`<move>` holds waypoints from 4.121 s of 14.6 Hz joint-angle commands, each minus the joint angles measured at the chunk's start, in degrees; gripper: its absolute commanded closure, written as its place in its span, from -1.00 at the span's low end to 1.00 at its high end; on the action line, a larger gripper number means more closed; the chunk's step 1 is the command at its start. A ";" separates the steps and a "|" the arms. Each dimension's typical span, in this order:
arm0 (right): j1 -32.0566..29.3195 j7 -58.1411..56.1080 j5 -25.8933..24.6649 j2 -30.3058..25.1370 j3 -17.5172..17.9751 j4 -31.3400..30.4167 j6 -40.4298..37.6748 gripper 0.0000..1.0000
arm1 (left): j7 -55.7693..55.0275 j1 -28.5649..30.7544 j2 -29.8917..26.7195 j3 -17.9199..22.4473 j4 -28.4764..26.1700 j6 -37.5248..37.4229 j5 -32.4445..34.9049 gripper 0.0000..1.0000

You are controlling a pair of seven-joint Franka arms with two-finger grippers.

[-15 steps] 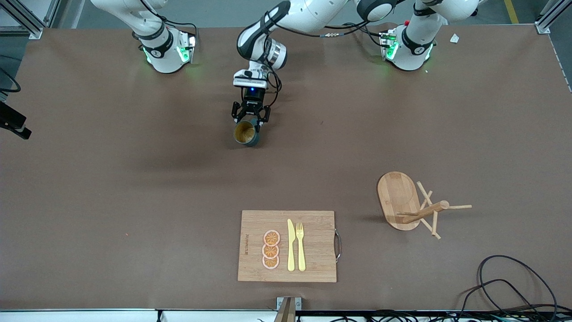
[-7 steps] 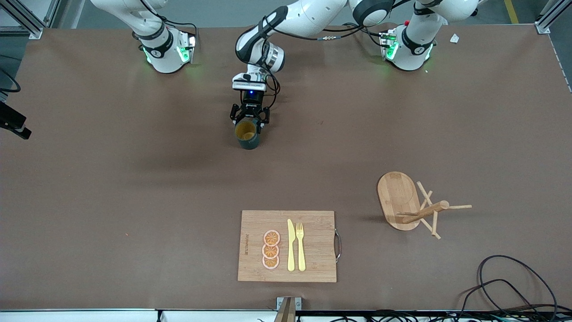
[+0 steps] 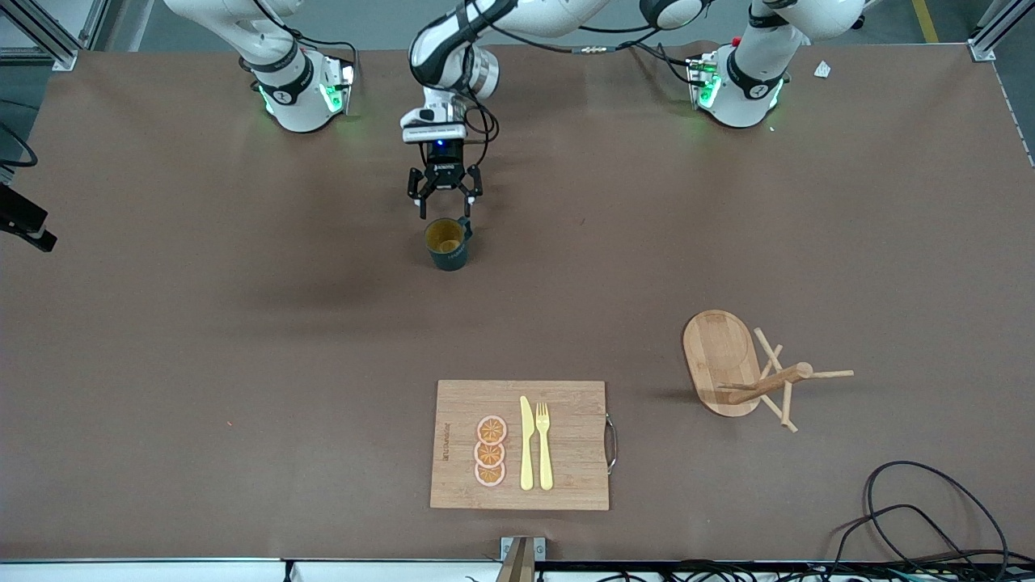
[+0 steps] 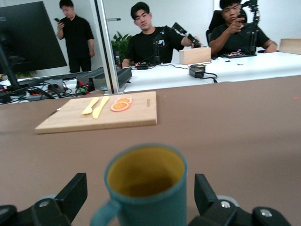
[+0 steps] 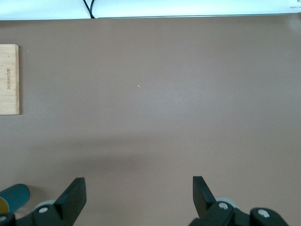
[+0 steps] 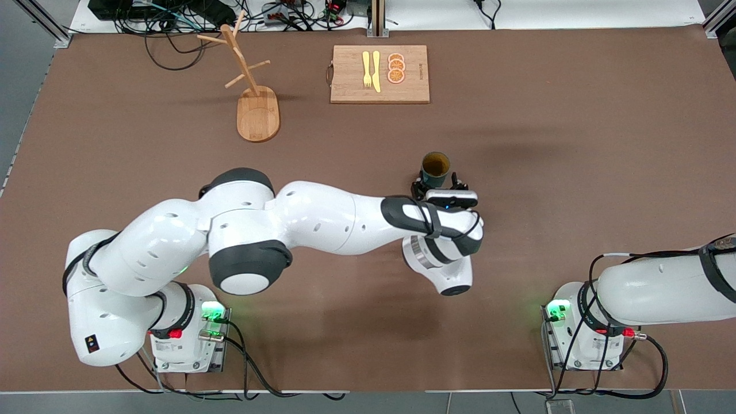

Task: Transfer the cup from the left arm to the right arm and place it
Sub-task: 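Set the teal mug upright on the table and open the left gripper, then raise the left gripper away while the right gripper reaches the mug, then lower the right gripper over the teal mug rim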

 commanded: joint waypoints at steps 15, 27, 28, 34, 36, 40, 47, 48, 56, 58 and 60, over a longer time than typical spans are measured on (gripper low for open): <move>-0.56 -0.69 3.14 -1.37 0.61 -13.29 5.45 -1.00 | 67.96 19.29 -32.03 -0.60 -0.09 7.48 -47.34 -1.00; 9.88 15.28 4.46 -7.18 0.96 -26.75 14.96 -1.00 | 101.55 47.23 -39.07 -0.25 1.50 1.43 -77.84 -1.00; 11.81 18.26 4.46 -7.71 0.96 -29.30 17.24 -1.00 | 103.40 50.38 -39.95 -0.51 1.50 -0.06 -79.43 -1.00; 24.63 35.75 3.06 -8.86 1.05 -38.81 26.30 -1.00 | 113.34 60.43 -42.59 1.32 1.32 -6.58 -84.80 -1.00; 28.42 42.17 0.95 -8.59 1.49 -40.39 28.85 -1.00 | 117.11 60.35 -44.08 6.31 1.06 -8.86 -85.94 -1.00; 33.53 49.05 -1.08 -6.14 1.67 -42.50 33.59 -1.00 | 124.87 60.52 -49.17 14.42 -1.13 -10.62 -90.61 -1.00; 41.70 60.64 -2.04 0.98 1.49 -44.18 43.53 -1.00 | 125.13 60.79 -56.65 19.87 -5.18 -15.11 -92.53 -1.00; 42.32 62.92 -3.61 1.68 1.58 -44.18 44.06 -1.00 | 125.13 61.14 -57.27 19.87 -5.27 -15.02 -92.63 -1.00; 43.64 65.49 -12.59 2.48 1.76 -48.75 50.48 -1.00 | 125.04 61.40 -59.56 20.23 -11.42 -7.55 -93.60 -1.00; 45.40 65.58 -13.21 3.44 1.76 -48.75 50.31 -0.99 | 124.52 61.93 -58.51 19.88 -9.94 -8.08 -93.51 -1.00; 46.45 65.67 -13.30 3.89 1.67 -48.75 50.40 -0.96 | 125.39 63.24 -55.44 19.44 -6.87 -8.86 -93.51 -1.00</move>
